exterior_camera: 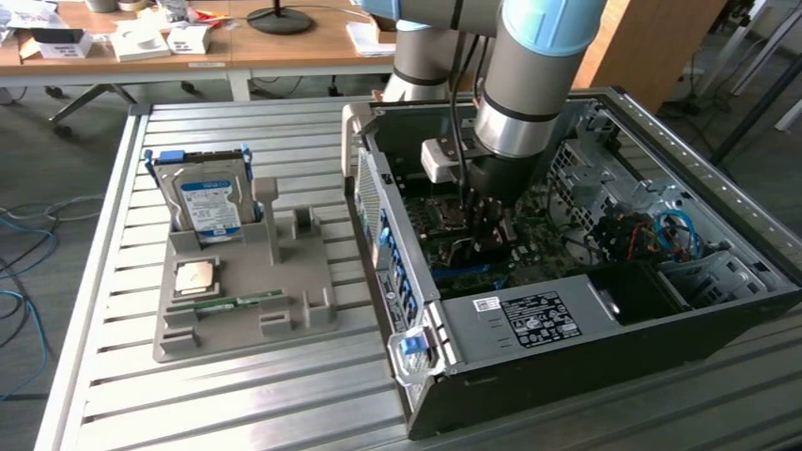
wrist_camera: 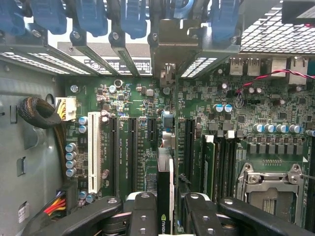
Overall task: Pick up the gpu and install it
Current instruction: 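Insert the gpu into the slot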
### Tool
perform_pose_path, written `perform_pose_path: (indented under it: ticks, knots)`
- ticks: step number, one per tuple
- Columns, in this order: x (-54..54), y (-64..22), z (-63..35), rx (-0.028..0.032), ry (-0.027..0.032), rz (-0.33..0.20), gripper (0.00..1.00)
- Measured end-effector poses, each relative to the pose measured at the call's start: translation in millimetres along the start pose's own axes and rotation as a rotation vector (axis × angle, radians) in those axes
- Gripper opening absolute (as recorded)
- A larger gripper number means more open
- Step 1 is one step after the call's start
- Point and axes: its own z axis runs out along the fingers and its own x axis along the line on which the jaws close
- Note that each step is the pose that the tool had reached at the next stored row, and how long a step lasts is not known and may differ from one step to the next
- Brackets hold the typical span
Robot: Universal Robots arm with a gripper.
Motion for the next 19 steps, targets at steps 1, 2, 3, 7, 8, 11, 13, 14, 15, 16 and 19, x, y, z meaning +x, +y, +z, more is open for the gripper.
perform_pose_path:
  ticks: [1,2,3,7,8,11,13,14,15,16,19]
  knots:
    - [0.0,0.0,0.0,0.0000,0.0000,0.000,0.26]
    - [0.0,0.1,0.0,0.0001,0.0000,0.000,0.26]
    - [0.0,0.2,0.0,0.0001,-0.0001,0.000,0.26]
    - [0.1,0.4,-0.4,0.0003,0.0000,0.000,0.26]
    - [0.1,0.5,-0.9,0.0003,-0.0001,0.000,0.26]
    - [0.2,0.6,-1.3,0.0004,-0.0009,0.000,0.26]
    - [0.4,0.7,-1.3,0.0006,-0.0008,0.000,0.26]
    - [0.6,0.8,-1.3,0.0009,-0.0009,0.000,0.26]
    - [0.9,0.8,-1.2,0.0013,-0.0009,0.000,0.26]
    - [1.0,0.9,-1.1,0.0016,-0.0009,0.000,0.26]
    - [1.1,1.4,-1.1,0.0023,-0.0009,0.000,0.26]
